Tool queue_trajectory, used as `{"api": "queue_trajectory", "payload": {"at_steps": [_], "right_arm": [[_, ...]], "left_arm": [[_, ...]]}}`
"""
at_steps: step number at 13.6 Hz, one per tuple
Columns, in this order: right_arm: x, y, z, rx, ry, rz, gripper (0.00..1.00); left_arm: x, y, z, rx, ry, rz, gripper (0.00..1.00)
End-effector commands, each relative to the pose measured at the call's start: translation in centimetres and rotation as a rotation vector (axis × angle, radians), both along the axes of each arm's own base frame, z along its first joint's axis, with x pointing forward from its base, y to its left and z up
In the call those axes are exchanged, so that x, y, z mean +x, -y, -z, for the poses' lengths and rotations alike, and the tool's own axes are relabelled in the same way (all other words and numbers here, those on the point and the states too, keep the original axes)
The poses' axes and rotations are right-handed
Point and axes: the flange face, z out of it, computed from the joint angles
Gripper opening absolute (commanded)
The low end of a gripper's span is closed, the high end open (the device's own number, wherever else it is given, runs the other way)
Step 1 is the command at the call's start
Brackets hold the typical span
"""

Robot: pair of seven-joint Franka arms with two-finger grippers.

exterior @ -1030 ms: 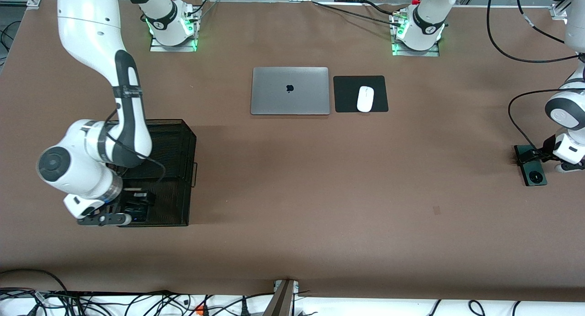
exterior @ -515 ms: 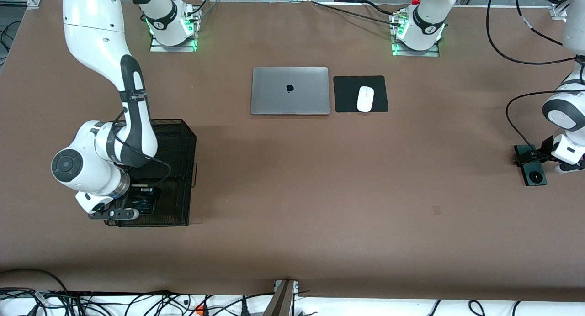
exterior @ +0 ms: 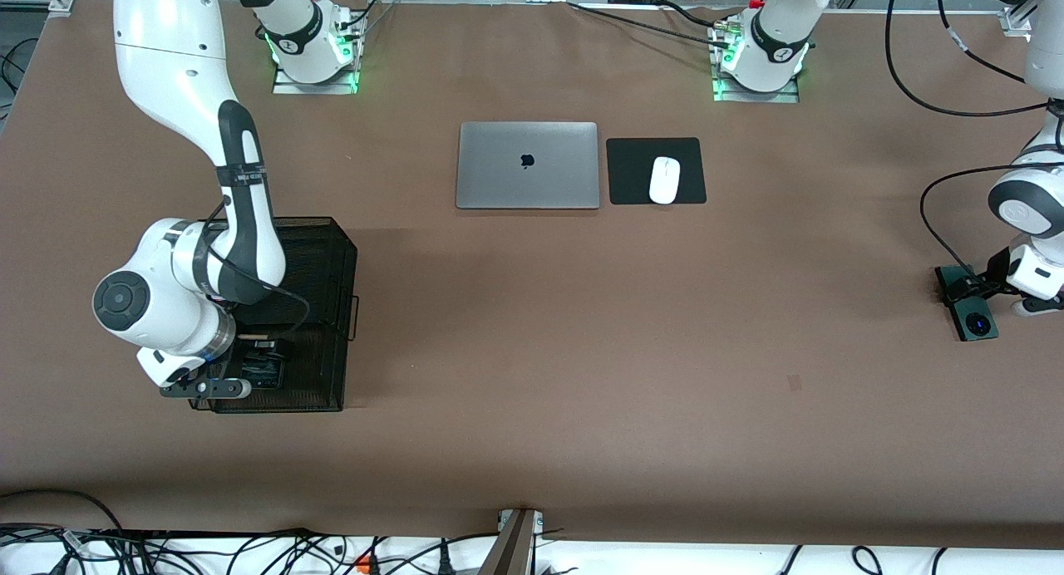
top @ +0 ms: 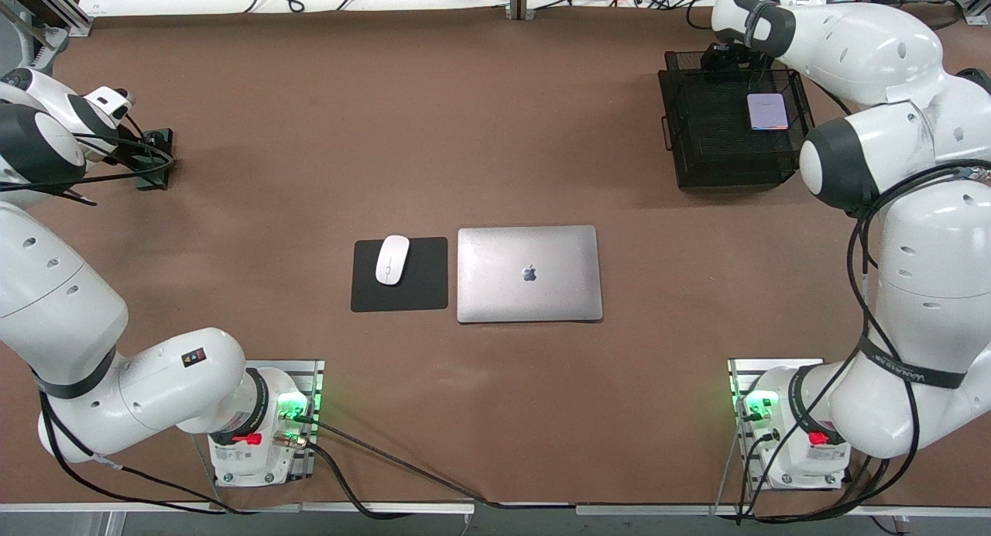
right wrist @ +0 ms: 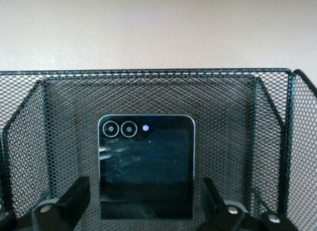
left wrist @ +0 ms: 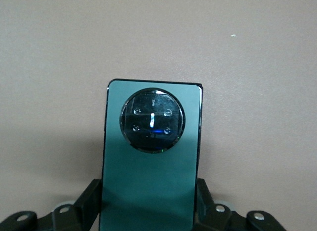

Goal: Place phones with both arms
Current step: 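Lower the black phone into the holder's back compartment, open the right gripper, then lift the green phone with the left gripper while the right gripper withdraws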

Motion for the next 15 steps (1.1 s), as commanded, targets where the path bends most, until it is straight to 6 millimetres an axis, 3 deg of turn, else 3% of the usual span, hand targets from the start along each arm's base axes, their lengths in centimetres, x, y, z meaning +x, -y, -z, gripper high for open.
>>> {"api": "queue_trajectory", "payload": {"at_steps": [1, 4, 6, 7, 9, 10, 11, 13, 15], "right_arm": [[0.3, -0.2, -2.1, 0.028, 0.035, -0.001, 0.99], [0.9, 0.6, -6.7, 0.045, 0.028, 0.004, 0.99], [0.7, 1.5, -11.3, 0.058, -0.041, 0.014, 0.99], [0.4, 1.9, -13.3, 0.06, -0.091, 0.036, 0.99], [-0.1, 2.9, -17.8, 0.079, -0.151, 0.062, 0.99], [-0.5, 2.8, -21.6, 0.1, -0.152, 0.065, 0.99], [-1.0, 2.9, -23.8, 0.101, -0.165, 0.075, 0.99], [-1.9, 3.8, -26.3, 0.112, -0.155, 0.1, 0.99], [-2.2, 3.1, -27.0, 0.119, -0.148, 0.095, 0.99]], "left_arm": [[2.1, 1.6, 0.0, -0.037, 0.018, 0.022, 0.12], [4.5, 1.9, -2.7, -0.101, -0.017, 0.044, 0.03], [5.9, 2.5, -4.4, -0.124, -0.026, 0.04, 0.0], [6.9, 3.9, -4.6, -0.125, -0.025, 0.038, 0.0], [9.2, 8.7, -4.7, -0.12, -0.046, 0.006, 0.0], [10.3, 11.4, -5.0, -0.097, -0.062, -0.011, 0.0], [11.4, 14.1, -5.8, -0.072, -0.069, -0.043, 0.0], [13.2, 20.7, -6.3, -0.034, -0.098, -0.108, 0.0], [14.2, 28.2, -6.2, -0.02, -0.122, -0.182, 0.0]]}}
